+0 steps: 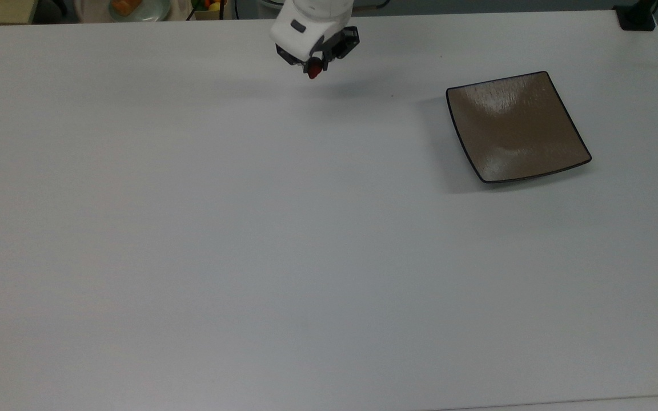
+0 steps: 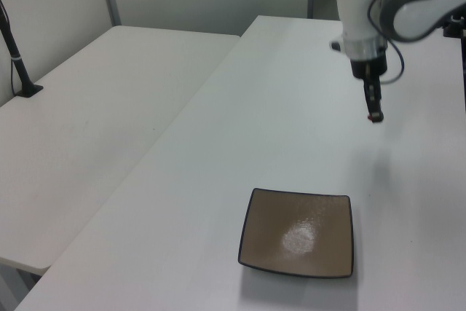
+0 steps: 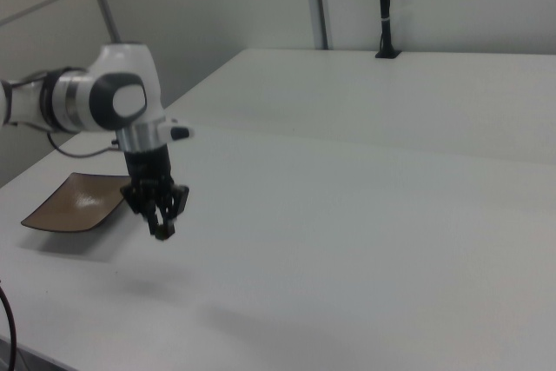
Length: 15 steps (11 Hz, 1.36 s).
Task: Strawberries on a ceramic plate
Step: 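Lift the held strawberry up off the table, then carry the strawberry over the brown plate and lower it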
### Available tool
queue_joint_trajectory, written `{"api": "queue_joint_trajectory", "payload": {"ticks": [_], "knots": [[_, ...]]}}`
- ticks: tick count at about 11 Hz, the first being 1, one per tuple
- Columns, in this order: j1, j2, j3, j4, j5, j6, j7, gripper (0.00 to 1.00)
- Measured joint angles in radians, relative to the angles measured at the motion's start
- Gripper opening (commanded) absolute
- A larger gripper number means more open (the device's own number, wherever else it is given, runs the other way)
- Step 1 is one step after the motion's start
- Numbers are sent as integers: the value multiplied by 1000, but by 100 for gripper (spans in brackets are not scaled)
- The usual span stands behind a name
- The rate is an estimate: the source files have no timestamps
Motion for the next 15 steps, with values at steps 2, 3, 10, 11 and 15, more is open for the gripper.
{"api": "queue_joint_trajectory", "payload": {"ticks": [2,3,10,11,15], "knots": [[-12,-4,-15,101,0,-76,-22,1],[-16,-4,-24,151,0,-99,-36,1],[50,43,-14,357,147,-103,-37,1],[89,65,-12,379,162,-102,-9,1],[186,200,70,417,171,117,219,1]]}}
